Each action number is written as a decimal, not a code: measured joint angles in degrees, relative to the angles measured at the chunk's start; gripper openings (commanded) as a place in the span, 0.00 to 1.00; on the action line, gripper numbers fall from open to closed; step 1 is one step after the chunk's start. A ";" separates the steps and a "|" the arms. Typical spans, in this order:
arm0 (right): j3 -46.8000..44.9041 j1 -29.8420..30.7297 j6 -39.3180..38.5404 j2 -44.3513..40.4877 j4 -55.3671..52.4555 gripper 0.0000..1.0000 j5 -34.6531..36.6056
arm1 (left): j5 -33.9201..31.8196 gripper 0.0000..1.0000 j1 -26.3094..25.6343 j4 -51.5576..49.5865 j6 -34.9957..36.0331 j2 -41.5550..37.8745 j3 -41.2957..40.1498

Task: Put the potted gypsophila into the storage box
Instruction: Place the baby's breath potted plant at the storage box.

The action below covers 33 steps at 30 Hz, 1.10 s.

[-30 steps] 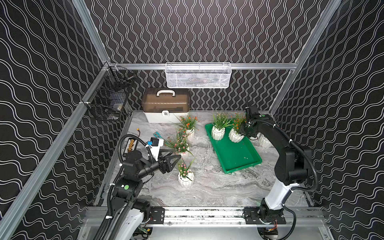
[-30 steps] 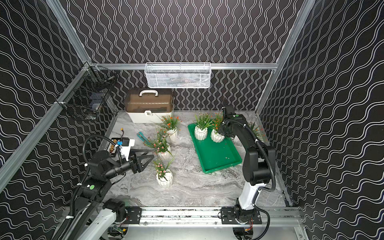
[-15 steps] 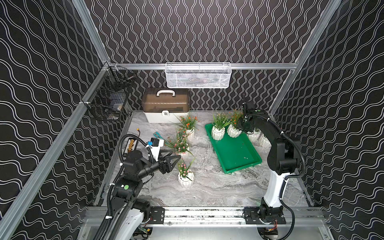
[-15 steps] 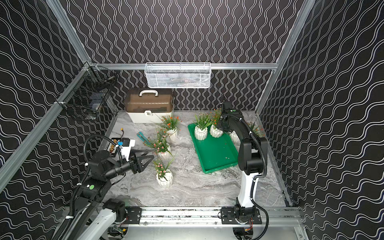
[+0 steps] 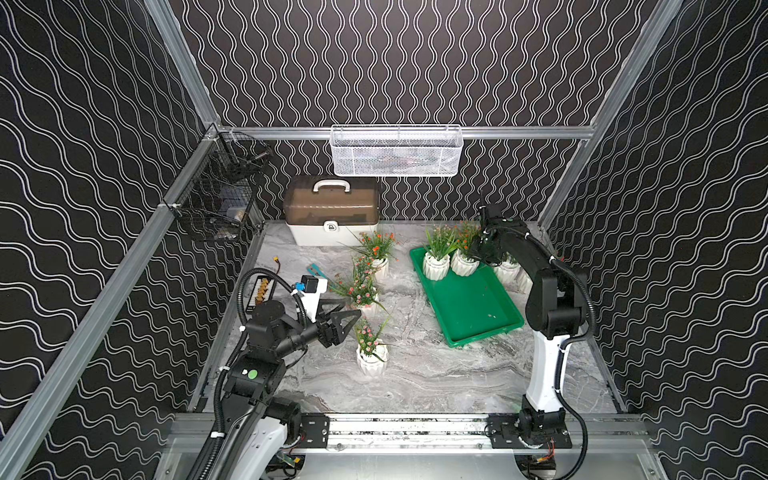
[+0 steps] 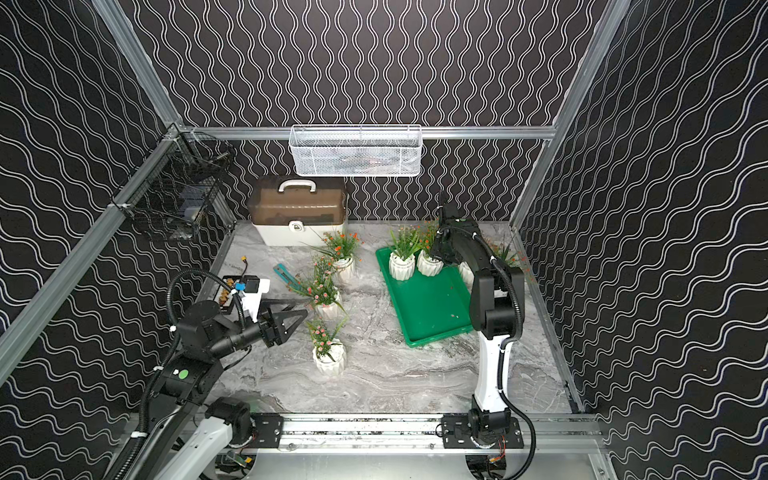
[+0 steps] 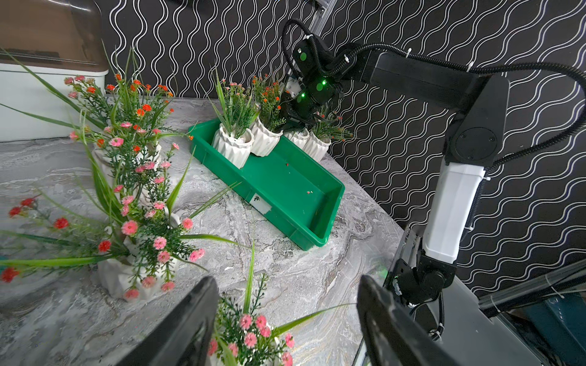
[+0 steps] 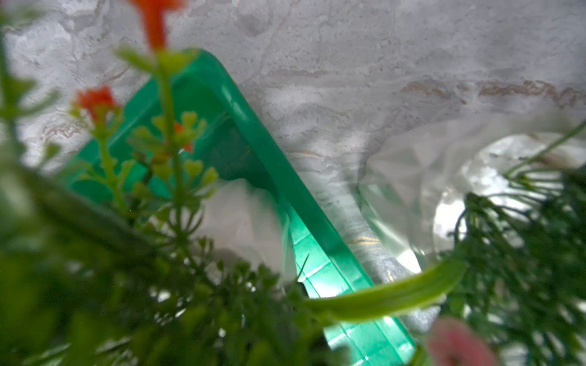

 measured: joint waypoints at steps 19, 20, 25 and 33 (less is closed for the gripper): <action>1.92 0.52 -0.76 2.29 -0.76 0.21 -1.86 | -1.29 0.73 0.00 -2.01 1.20 0.02 0.42; 1.84 0.52 -0.74 2.29 -0.76 0.21 -2.05 | -1.29 0.73 0.00 -2.10 1.20 -0.02 0.44; 1.73 0.55 -0.26 2.29 -0.52 0.22 -2.97 | -1.36 0.73 0.00 -2.40 1.27 -0.11 0.72; -1.70 0.66 0.57 -2.60 -0.48 0.26 -3.50 | -1.55 0.74 0.00 -2.45 1.36 0.02 0.74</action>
